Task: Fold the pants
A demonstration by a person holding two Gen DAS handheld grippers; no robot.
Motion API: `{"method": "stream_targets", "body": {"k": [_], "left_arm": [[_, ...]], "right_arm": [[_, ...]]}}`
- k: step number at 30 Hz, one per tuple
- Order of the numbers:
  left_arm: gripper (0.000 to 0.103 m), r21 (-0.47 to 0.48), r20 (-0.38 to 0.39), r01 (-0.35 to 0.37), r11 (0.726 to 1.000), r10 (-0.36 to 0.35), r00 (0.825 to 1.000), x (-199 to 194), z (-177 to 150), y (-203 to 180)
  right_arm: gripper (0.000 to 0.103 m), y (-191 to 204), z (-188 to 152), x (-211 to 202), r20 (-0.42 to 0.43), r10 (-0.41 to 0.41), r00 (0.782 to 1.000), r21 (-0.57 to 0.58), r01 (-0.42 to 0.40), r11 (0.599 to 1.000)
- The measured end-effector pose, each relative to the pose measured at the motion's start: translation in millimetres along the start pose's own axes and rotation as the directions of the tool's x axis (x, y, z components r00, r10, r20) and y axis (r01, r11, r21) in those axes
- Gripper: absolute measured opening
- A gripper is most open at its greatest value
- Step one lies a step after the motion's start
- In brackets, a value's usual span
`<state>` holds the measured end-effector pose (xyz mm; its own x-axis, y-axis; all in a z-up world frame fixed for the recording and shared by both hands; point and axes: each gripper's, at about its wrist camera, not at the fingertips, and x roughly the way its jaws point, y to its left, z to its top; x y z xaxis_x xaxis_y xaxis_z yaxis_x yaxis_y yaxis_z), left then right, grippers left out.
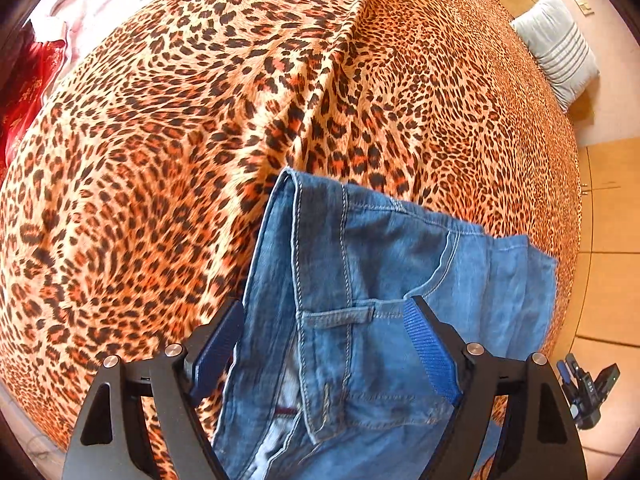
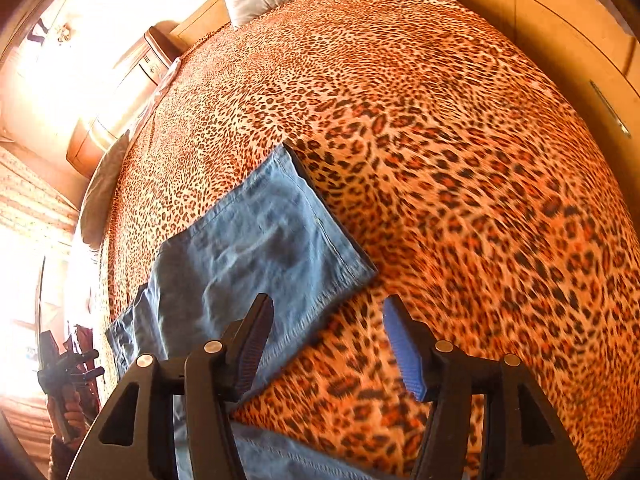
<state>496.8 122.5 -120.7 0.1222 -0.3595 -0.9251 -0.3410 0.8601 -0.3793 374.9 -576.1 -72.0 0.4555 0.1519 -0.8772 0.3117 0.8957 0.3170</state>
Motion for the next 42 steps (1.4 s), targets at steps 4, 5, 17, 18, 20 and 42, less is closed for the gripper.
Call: {"method": "stream_targets", "body": {"k": [4,5,17,18,20,42], "left_arm": [[0.082,-0.016,-0.027,-0.039,0.999,0.039,0.999,29,18,9],[0.082,-0.024,-0.039,-0.041,0.999,0.04,0.998,35,20,13],[0.034,0.102,0.034,-0.09,0.991,0.087,0.996,42,15,-7],[0.017,0.119,0.037,-0.144,0.982,0.14,0.989,45,15,-11],[0.015,0.103,0.034,-0.199,0.975,0.197,0.98,49,16,-14],[0.079,-0.029,0.079,-0.05,0.998,0.052,0.996,21,60,18]], "right_arm": [[0.059,19,39,54,-0.043,-0.042,0.998,-0.039,0.041,0.998],[0.059,23,47,65,-0.046,-0.048,0.998,-0.046,0.046,0.998],[0.055,48,93,152,-0.078,-0.058,0.995,-0.082,0.051,0.995],[0.041,54,93,153,-0.065,-0.071,0.995,-0.115,0.063,0.991],[0.004,63,94,156,-0.077,-0.126,0.989,-0.172,0.111,0.979],[0.053,2,121,108,0.017,-0.003,1.0,0.023,0.003,1.0]]}}
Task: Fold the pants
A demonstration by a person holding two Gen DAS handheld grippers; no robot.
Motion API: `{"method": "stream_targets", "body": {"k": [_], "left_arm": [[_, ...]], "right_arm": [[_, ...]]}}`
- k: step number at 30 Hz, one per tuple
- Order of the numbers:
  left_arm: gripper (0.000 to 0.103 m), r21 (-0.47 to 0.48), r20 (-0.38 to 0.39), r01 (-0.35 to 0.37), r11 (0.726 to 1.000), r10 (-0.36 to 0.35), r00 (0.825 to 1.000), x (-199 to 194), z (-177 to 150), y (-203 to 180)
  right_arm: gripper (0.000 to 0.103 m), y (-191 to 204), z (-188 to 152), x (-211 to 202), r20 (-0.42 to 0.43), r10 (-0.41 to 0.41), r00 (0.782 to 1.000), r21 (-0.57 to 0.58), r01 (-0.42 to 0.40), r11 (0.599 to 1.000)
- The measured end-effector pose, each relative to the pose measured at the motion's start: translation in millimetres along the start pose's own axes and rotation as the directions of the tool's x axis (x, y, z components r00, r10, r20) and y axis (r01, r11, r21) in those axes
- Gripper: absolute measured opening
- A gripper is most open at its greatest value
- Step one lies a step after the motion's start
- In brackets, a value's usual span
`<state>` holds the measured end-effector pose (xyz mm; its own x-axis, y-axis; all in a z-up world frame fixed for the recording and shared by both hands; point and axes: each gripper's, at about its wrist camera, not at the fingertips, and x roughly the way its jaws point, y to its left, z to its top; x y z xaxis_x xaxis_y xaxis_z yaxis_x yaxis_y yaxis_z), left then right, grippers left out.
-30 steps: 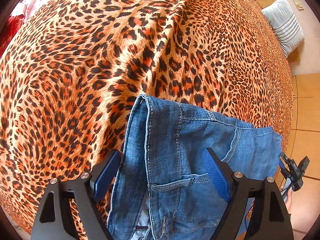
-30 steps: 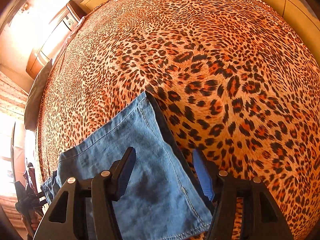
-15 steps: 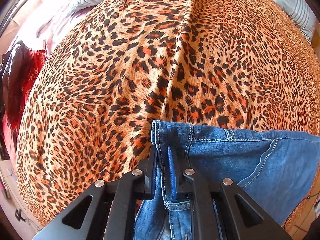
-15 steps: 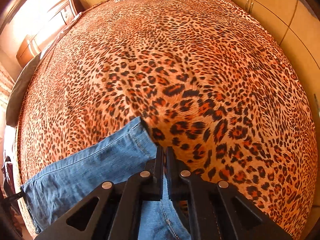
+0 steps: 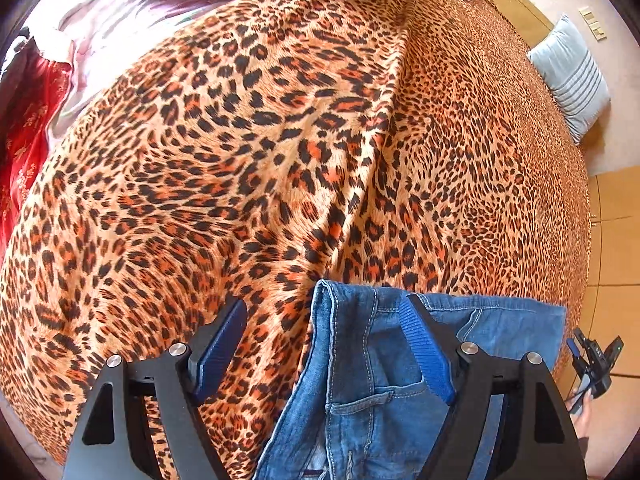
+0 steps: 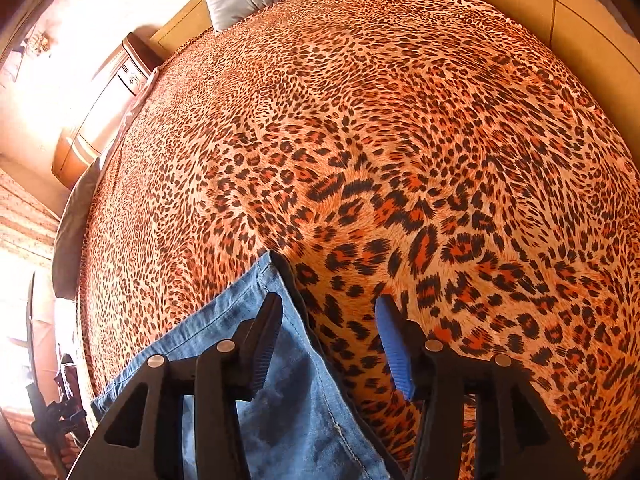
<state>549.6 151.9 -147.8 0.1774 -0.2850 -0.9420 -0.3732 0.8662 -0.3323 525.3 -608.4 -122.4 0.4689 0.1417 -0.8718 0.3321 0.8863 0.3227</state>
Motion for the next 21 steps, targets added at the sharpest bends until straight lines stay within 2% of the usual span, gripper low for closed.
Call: {"method": "stream_targets", "body": {"k": [3,9,14,21], "left_arm": [[0.079,0.015,-0.052,0.009,1.0,-0.008,0.999,24,8,-1],[0.08,0.024,-0.109,0.008,1.0,-0.005,0.994,61,16,-11],[0.082,0.008,-0.122,0.018,1.0,-0.017,0.992,65,23,-15],[0.085,-0.094,-0.162,0.089,0.992,-0.104,0.981,59,32,-1]], "right_arm": [[0.054,16,9,11,-0.022,0.035,0.999,0.01,-0.035,0.999],[0.057,44,20,43,-0.056,0.037,0.998,-0.032,-0.038,0.999],[0.059,61,25,70,-0.12,-0.034,0.992,-0.11,0.021,0.994],[0.059,64,23,75,-0.145,-0.034,0.989,-0.175,0.008,0.985]]}}
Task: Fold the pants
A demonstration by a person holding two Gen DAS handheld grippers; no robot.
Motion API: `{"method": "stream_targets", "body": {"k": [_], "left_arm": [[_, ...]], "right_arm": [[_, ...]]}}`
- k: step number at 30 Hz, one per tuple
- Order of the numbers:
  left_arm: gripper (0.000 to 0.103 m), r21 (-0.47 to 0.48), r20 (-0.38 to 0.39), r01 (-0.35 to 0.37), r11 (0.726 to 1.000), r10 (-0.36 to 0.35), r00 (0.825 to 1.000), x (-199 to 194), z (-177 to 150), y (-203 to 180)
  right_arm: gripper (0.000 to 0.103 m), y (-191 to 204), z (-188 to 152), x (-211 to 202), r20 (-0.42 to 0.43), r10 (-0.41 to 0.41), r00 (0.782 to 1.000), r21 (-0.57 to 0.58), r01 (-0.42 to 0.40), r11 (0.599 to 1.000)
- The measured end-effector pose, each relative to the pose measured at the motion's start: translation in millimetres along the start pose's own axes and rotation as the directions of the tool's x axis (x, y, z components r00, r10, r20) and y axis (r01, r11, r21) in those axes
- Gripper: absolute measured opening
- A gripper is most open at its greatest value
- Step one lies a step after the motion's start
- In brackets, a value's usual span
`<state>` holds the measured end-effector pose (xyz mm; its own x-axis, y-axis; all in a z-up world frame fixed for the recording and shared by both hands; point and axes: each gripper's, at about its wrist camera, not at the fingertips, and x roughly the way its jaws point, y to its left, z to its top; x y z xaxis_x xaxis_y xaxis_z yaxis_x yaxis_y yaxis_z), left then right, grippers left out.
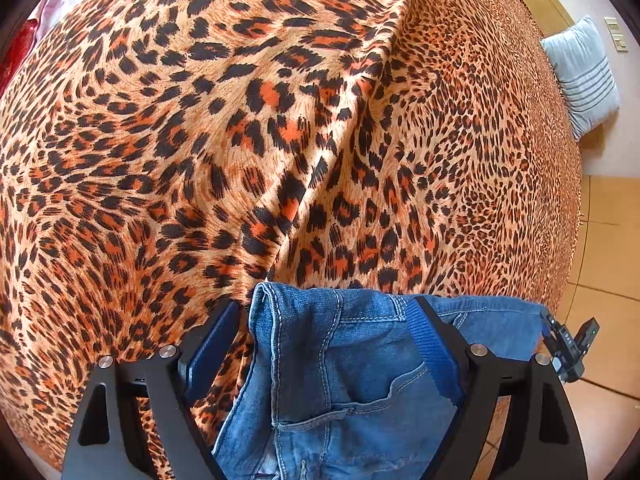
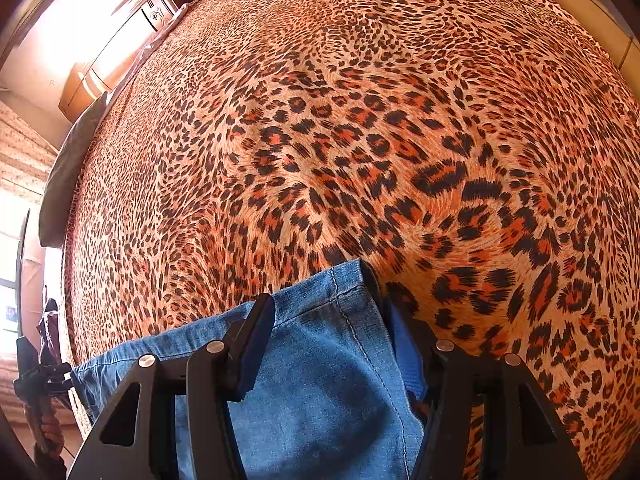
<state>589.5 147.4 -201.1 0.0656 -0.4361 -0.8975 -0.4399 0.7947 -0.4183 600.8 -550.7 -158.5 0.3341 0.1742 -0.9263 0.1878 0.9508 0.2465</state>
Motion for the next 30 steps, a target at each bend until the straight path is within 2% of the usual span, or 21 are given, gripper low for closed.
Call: {"method": "stream_targets", "body": {"k": [3,6,8,10,11,12,14,15,17,18,23,30], "left_arm": [[0.085,0.048,-0.031,0.018,0.999,-0.016,0.999,2,1,-6],[0.084,0.189,-0.051,-0.043,0.981,0.054,0.997,10,1,-21],[0.083,0.239,-0.054,-0.065,0.969,0.08,0.995,11,-1,-27],[0.075,0.248,-0.042,-0.082,0.965,0.095,0.995,10,-2,-27],[0.067,0.242,-0.03,-0.095,0.966,0.105,0.994,9,-3,-26],[0.054,0.231,-0.018,-0.112,0.967,0.119,0.993,8,-5,-25],[0.037,0.2,0.001,-0.152,0.968,0.155,0.988,4,-7,-20],[0.031,0.182,-0.001,-0.134,0.974,0.137,0.991,2,-9,-17],[0.025,0.16,0.014,-0.121,0.98,0.12,0.993,-7,-18,-15],[0.017,0.161,0.028,-0.127,0.979,0.124,0.992,-11,-22,-17],[0.015,0.168,0.106,-0.167,0.972,0.151,0.983,-31,-42,-28],[0.014,0.19,0.197,-0.156,0.969,0.118,0.973,-75,-84,-45]], "right_arm": [[0.059,7,-5,2,0.002,0.004,1.0,-0.004,-0.004,1.0],[0.059,6,-7,2,0.007,0.006,1.0,-0.005,-0.006,1.0],[0.058,5,-13,1,0.008,-0.003,1.0,-0.016,0.003,1.0],[0.059,6,-17,2,0.012,-0.014,1.0,-0.035,0.014,0.999],[0.057,7,-17,3,0.013,-0.019,1.0,-0.044,0.019,0.999],[0.055,10,-18,2,0.014,-0.031,0.999,-0.059,0.032,0.998],[0.026,16,-21,2,0.024,-0.087,0.996,-0.09,0.089,0.992],[0.02,18,-23,1,0.024,-0.103,0.994,-0.098,0.105,0.99],[0.015,19,-26,-5,0.037,-0.09,0.995,-0.103,0.094,0.99],[0.013,22,-29,-11,0.05,-0.082,0.995,-0.115,0.088,0.989],[0.012,34,-43,-40,0.102,-0.089,0.991,-0.166,0.105,0.981],[0.012,41,-68,-101,0.19,-0.041,0.981,-0.183,0.076,0.98]]}}
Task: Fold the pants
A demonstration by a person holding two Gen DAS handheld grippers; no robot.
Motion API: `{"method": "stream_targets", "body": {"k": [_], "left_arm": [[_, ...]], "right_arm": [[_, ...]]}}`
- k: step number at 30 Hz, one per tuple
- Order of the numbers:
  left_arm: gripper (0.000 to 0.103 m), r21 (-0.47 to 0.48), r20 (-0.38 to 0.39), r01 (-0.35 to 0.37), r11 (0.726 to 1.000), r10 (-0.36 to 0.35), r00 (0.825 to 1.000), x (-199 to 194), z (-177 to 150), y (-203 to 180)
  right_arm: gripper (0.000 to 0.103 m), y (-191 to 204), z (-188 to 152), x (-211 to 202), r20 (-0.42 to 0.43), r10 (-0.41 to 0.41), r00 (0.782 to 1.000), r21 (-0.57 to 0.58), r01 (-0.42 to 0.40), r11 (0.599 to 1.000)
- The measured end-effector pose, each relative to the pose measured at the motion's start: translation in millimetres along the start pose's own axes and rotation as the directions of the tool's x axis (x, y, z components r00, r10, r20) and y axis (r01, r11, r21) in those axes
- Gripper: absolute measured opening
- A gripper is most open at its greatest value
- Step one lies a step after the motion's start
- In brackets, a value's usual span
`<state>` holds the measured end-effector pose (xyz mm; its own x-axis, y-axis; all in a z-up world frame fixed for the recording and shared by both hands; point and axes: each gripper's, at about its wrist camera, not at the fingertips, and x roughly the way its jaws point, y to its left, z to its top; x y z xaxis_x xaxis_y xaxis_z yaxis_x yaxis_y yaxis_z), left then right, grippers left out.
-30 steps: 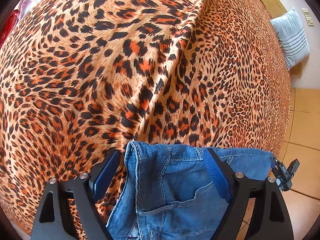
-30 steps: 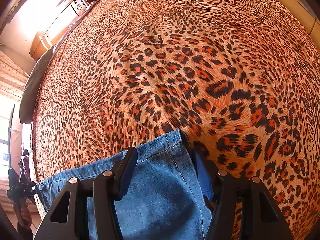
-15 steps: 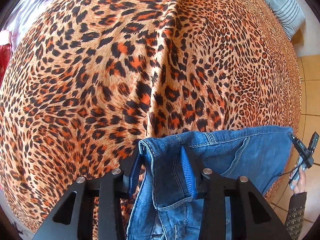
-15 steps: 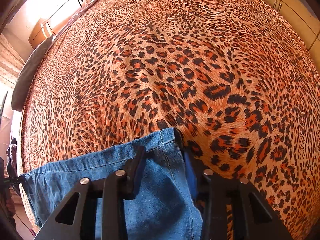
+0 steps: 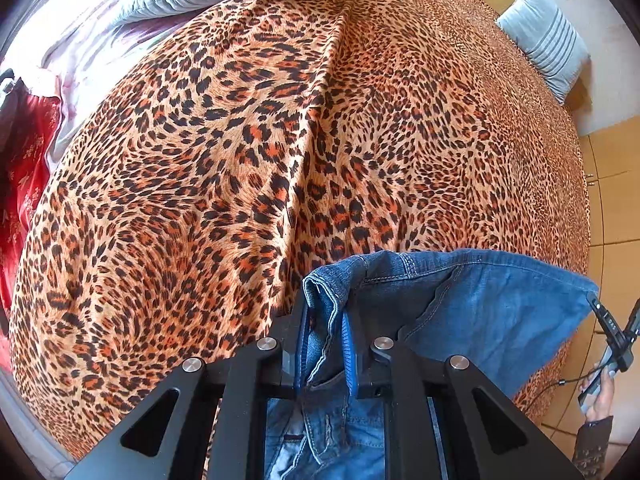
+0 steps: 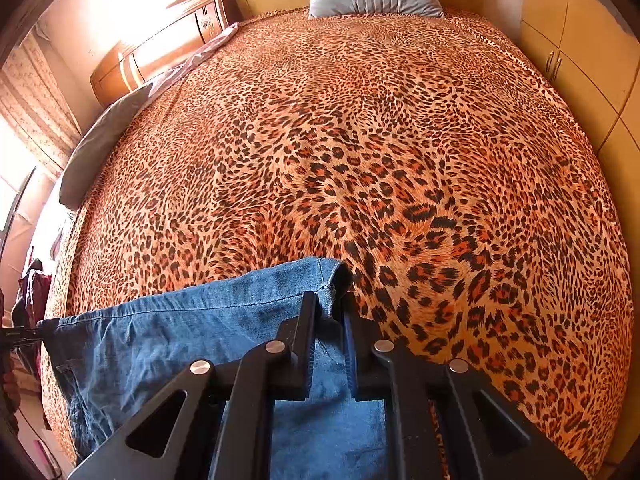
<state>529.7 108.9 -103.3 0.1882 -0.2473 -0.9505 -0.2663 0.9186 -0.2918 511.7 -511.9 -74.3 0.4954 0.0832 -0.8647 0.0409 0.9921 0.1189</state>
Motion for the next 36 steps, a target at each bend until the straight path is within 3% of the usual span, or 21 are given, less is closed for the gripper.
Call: {"method": "stream_targets", "body": {"k": [8,14,16,19,22,25,28,29,30,33,36], "left_arm": [[0.013,0.058,0.114,0.029,0.998,-0.036,0.993,-78,-58,-8],[0.012,0.072,0.091,0.022,0.997,-0.028,0.995,-89,-78,-10],[0.01,0.046,0.09,0.035,0.998,-0.039,0.995,-88,-71,-6],[0.01,0.014,0.081,0.042,0.999,-0.043,0.996,-77,-54,-1],[0.01,-0.01,0.042,0.027,1.0,-0.026,0.999,-53,-36,4],[0.011,-0.061,-0.032,0.09,0.994,-0.092,0.995,-19,-17,21],[0.031,-0.097,-0.088,0.11,0.989,-0.119,0.989,8,-2,33],[0.045,-0.098,-0.099,0.097,0.99,-0.107,0.989,14,2,35],[0.051,-0.091,-0.102,0.077,0.993,-0.086,0.991,19,5,36],[0.053,-0.061,-0.114,0.029,0.998,-0.036,0.993,29,14,36],[0.059,-0.079,-0.113,0.034,0.996,-0.043,0.993,35,26,42]], "right_arm": [[0.01,-4,-41,-92,0.124,0.032,0.992,0.029,-0.036,0.999],[0.014,-25,-74,-120,0.125,0.021,0.992,0.125,-0.037,0.992],[0.014,-31,-74,-113,0.112,0.039,0.993,0.143,-0.055,0.988],[0.036,-37,-65,-86,0.065,0.056,0.996,0.182,-0.067,0.981],[0.038,-43,-46,-43,0.027,0.075,0.997,0.213,-0.079,0.974],[0.041,-48,-25,0,-0.007,0.063,0.998,0.241,-0.06,0.969],[0.046,-51,-9,31,-0.035,0.041,0.999,0.243,-0.031,0.969],[0.048,-52,-5,38,-0.042,0.034,0.999,0.237,-0.023,0.971],[0.049,-53,-2,44,-0.049,0.025,0.998,0.229,-0.013,0.973],[0.05,-56,8,55,-0.062,0.008,0.998,0.218,0.006,0.976],[0.061,-61,15,64,-0.063,0.019,0.998,0.223,-0.004,0.975]]}}
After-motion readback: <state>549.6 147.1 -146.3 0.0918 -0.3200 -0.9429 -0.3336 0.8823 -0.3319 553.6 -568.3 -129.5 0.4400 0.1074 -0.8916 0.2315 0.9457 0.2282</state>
